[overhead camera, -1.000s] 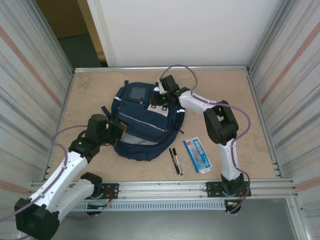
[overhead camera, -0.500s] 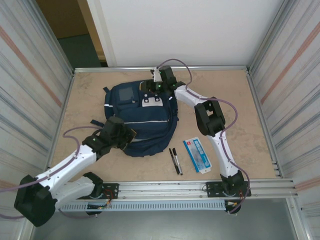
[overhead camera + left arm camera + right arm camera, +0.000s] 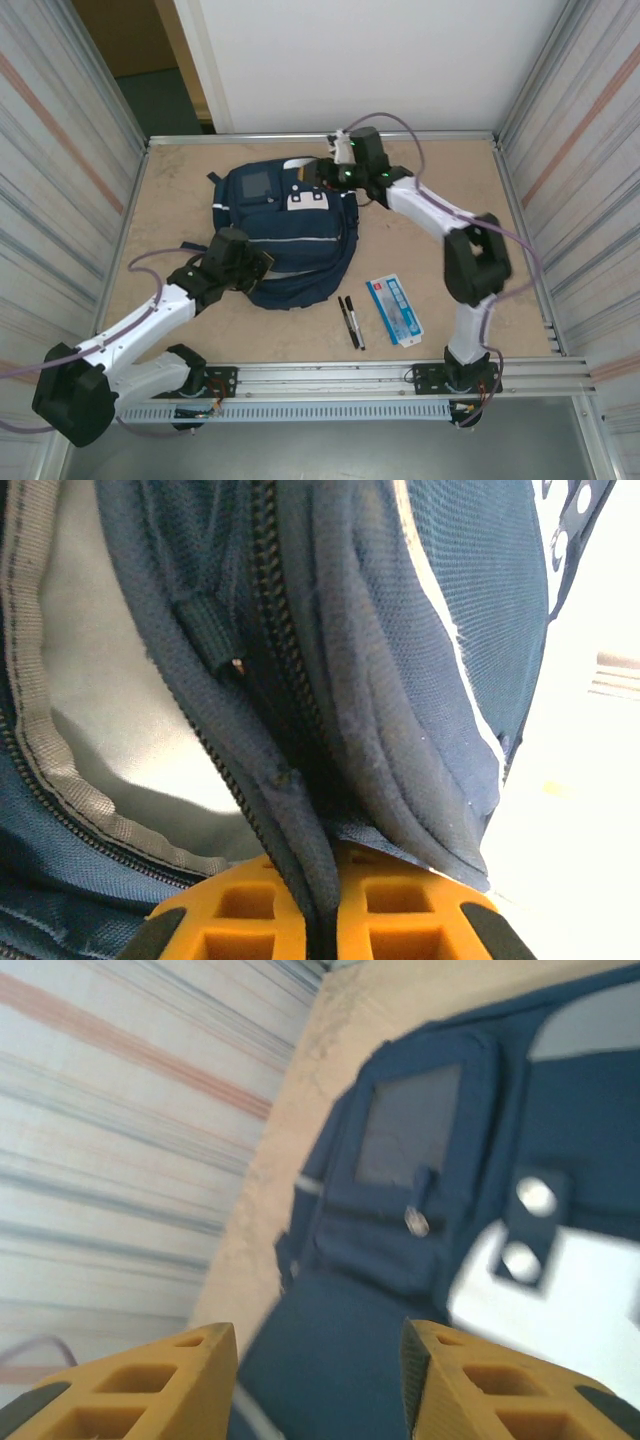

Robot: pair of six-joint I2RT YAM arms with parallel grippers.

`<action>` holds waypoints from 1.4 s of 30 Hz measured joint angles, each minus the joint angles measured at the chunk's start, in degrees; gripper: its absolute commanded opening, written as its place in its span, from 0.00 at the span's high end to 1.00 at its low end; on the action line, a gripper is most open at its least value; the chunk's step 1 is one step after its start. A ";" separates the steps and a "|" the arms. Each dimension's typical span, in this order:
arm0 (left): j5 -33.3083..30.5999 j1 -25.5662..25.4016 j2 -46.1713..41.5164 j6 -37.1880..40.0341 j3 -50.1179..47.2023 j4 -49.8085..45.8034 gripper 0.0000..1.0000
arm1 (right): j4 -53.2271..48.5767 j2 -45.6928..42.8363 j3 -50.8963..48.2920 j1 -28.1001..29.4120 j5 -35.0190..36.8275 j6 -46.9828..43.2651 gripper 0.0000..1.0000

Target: Pack books, pencil case, and school supplies into a backpack

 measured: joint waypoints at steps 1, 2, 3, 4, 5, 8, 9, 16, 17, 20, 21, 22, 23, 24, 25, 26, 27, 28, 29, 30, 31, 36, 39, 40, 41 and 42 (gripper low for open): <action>-0.13 0.68 -0.70 -0.26 0.07 -0.04 0.97 | -0.92 -4.09 -3.58 -0.20 0.98 -2.38 0.55; -0.28 1.31 -1.25 -0.39 0.33 -0.24 0.97 | -1.64 -8.09 -7.19 -0.33 2.01 -4.98 0.57; -0.31 2.10 -1.68 -0.39 1.07 -0.70 0.97 | -2.56 -11.82 -10.69 -0.35 2.78 -7.45 0.59; -0.28 2.86 -1.84 -0.20 2.23 -1.14 0.97 | -3.45 -15.19 -13.94 -0.26 3.28 -9.94 0.59; -0.26 3.41 -1.84 0.07 3.41 -1.62 0.97 | -4.28 -17.53 -16.39 -0.07 3.37 -11.93 0.59; -0.24 4.59 -1.27 1.18 8.00 -2.60 0.97 | -7.32 -22.99 -22.64 2.14 4.26 -18.53 0.50; -0.13 4.70 -1.01 1.27 9.05 -2.54 0.97 | -8.61 -24.33 -24.24 4.20 5.53 -21.44 0.48; 2.05 4.72 2.36 1.42 10.45 -2.21 0.97 | -10.14 -29.35 -31.89 22.95 24.24 -41.27 0.37; 2.47 4.72 2.84 1.33 10.45 -2.12 0.97 | -9.29 -29.35 -32.26 23.54 28.79 -42.95 0.37; 3.67 4.70 3.76 1.31 10.45 -1.97 0.96 | -3.85 -28.81 -33.16 24.13 41.07 -47.98 0.36; 3.89 4.66 3.96 1.29 10.45 -1.88 0.96 | -1.60 -28.24 -33.35 24.52 44.28 -49.94 0.36; 3.93 4.66 4.07 1.20 10.45 -1.81 0.96 | 0.04 -27.45 -33.38 25.07 46.56 -51.43 0.36; 4.02 4.59 4.17 1.09 10.45 -1.75 0.96 | 1.68 -26.40 -33.35 25.81 48.54 -52.76 0.36; 4.11 4.61 4.28 1.09 10.45 -1.73 0.96 | 2.75 -25.38 -33.35 26.58 49.79 -53.62 0.36; 4.28 4.61 4.39 1.09 10.49 -1.75 0.96 | 3.56 -24.41 -33.38 27.23 50.56 -54.38 0.35; 4.46 4.61 4.57 1.11 10.56 -1.77 0.96 | 4.68 -23.41 -33.48 27.74 51.17 -55.17 0.36; 4.55 4.59 4.66 1.14 10.60 -1.77 0.96 | 5.88 -22.49 -33.77 28.15 51.69 -55.95 0.36; 4.57 4.59 4.68 1.14 10.62 -1.75 0.96 | 6.91 -21.70 -34.03 28.52 52.33 -56.78 0.36; 4.59 4.59 4.68 1.14 10.64 -1.73 0.96 | 7.85 -20.76 -34.23 28.79 53.40 -57.44 0.38; 4.68 4.59 4.68 1.11 10.64 -1.73 0.96 | 8.63 -19.87 -34.29 28.83 54.55 -57.90 0.41; 4.83 4.61 4.68 1.11 10.64 -1.73 0.96 | 9.40 -19.04 -34.29 28.81 55.54 -58.55 0.46; 5.49 4.61 4.66 1.11 10.64 -1.73 0.93 | 13.35 -15.28 -34.29 28.59 58.69 -60.61 0.95; 5.64 4.76 4.22 1.92 10.64 -1.73 0.73 | 13.68 -15.10 -34.05 28.55 59.06 -61.35 1.00; 6.32 5.05 3.93 3.48 10.64 -1.70 0.65 | 13.73 -15.10 -33.90 28.28 58.88 -61.44 1.00; 7.10 5.42 3.50 6.36 10.78 -2.01 0.58 | 13.68 -15.10 -33.64 27.87 58.42 -61.44 1.00; 7.58 5.77 3.26 9.79 11.37 -3.06 0.54 | 13.64 -15.10 -33.42 27.41 57.90 -61.44 1.00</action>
